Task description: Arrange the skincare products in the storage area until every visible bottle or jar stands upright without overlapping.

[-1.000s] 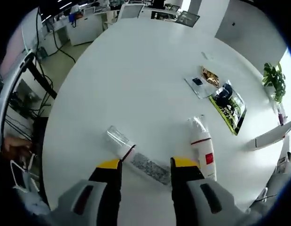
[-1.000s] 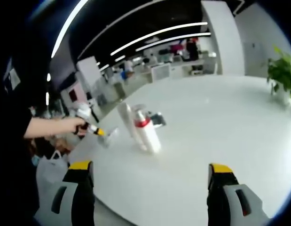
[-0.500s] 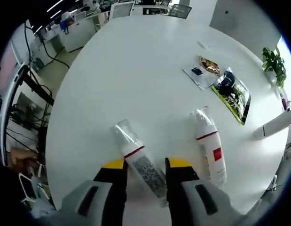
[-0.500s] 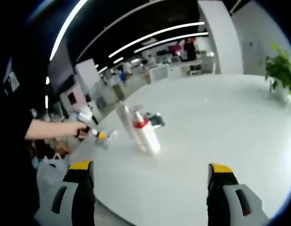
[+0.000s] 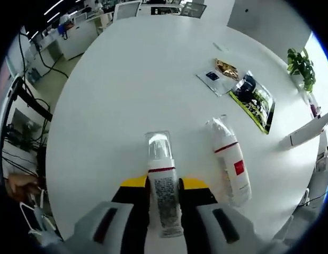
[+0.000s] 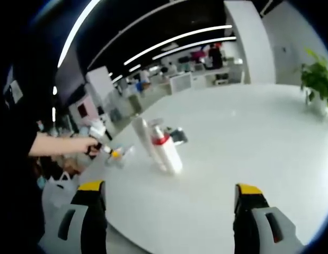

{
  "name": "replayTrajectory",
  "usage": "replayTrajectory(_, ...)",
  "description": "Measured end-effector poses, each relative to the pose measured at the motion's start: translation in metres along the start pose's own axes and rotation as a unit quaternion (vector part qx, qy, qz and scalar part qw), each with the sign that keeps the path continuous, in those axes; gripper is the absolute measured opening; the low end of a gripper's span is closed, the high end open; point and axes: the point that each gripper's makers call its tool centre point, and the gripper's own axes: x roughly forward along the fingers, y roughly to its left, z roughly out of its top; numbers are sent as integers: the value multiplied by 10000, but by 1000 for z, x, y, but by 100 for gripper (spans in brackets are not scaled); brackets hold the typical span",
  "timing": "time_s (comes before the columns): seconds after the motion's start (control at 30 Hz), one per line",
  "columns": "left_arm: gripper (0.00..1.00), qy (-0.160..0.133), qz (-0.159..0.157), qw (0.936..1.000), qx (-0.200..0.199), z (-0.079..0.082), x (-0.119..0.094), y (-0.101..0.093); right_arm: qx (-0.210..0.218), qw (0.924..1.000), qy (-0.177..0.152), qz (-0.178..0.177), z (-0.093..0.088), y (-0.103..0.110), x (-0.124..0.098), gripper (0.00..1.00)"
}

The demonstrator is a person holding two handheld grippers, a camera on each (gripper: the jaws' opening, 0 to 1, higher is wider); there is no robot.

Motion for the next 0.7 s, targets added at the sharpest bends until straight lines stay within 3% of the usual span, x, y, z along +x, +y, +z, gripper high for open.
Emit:
replayTrajectory(0.57,15,-262,-263,9993,-67,10,-13,-5,-25,10000,-69,54,3,6,-2,99)
replayTrajectory(0.7,15,-655,-692,9953,-186,20,-30,-21,-61,9998,-92,149,6,13,0,99)
